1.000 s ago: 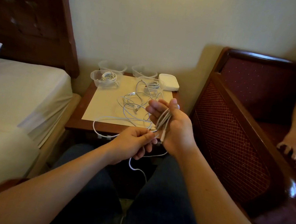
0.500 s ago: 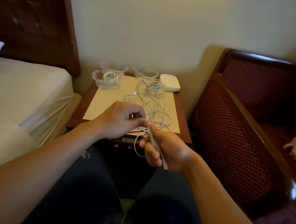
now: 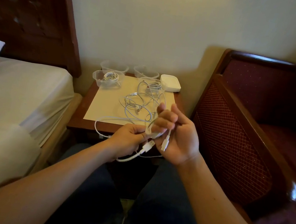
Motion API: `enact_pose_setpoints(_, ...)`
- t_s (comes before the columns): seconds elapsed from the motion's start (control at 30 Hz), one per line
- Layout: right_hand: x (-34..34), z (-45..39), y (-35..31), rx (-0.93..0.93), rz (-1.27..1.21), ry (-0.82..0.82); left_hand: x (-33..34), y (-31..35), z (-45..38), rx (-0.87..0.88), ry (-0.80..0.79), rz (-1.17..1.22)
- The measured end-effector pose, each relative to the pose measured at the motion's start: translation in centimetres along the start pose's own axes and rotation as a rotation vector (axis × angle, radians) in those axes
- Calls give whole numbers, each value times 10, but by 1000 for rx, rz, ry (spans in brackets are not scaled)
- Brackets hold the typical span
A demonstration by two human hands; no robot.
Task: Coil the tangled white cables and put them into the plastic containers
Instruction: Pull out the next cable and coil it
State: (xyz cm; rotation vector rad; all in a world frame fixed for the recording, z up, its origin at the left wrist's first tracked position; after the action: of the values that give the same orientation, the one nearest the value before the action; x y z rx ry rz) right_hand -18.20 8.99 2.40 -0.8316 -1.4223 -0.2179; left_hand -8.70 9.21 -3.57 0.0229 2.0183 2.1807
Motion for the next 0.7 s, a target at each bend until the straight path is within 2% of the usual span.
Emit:
enact_pose_setpoints(0.07, 7, 5, 19, 159, 84, -85, -14, 5, -3, 41, 94, -7)
enact_pose_setpoints(0.17, -4, 12, 41, 310, 374, -69, -43, 23, -13, 131, 234, -198)
enact_pose_setpoints(0.23, -3, 13, 45, 325, 383, -98, -46, 35, -14, 164, 222, -327)
enact_pose_setpoints(0.33, 12, 4, 22, 104, 194, -78, -26, 29, -9, 138, 36, -331)
enact_pose_setpoints(0.4, 8, -3, -3, -141, 231, 102, -10, 12, -4, 53, -95, -322)
enact_pose_setpoints(0.47, -4, -1, -27, -359, 483, 325, 3, 5, 4, 2, -187, -384)
enact_pose_setpoints(0.53, -12, 2, -39, -424, 807, 417, 11, 10, 10, 9, -217, -403)
enact_pose_setpoints(0.63, -14, 7, -37, -355, 1469, 445, 5, 26, 11, 34, -226, -559)
enact_pose_setpoints(0.7, -25, 9, -37, -233, 1958, 524, -4, 32, 7, 5, -240, -698)
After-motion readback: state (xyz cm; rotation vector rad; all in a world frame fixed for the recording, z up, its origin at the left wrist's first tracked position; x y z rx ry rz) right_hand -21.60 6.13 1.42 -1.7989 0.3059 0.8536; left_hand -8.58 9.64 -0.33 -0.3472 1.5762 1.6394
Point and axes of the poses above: each hand's wrist, its own z-axis away from the middle knuckle, its own x-axis out of the palm, y = z × x, the point moved 7 cm from there along -z, towards the middle knuckle, and after that the axes turned 5 degrees about -y, right-handed, at the moved point
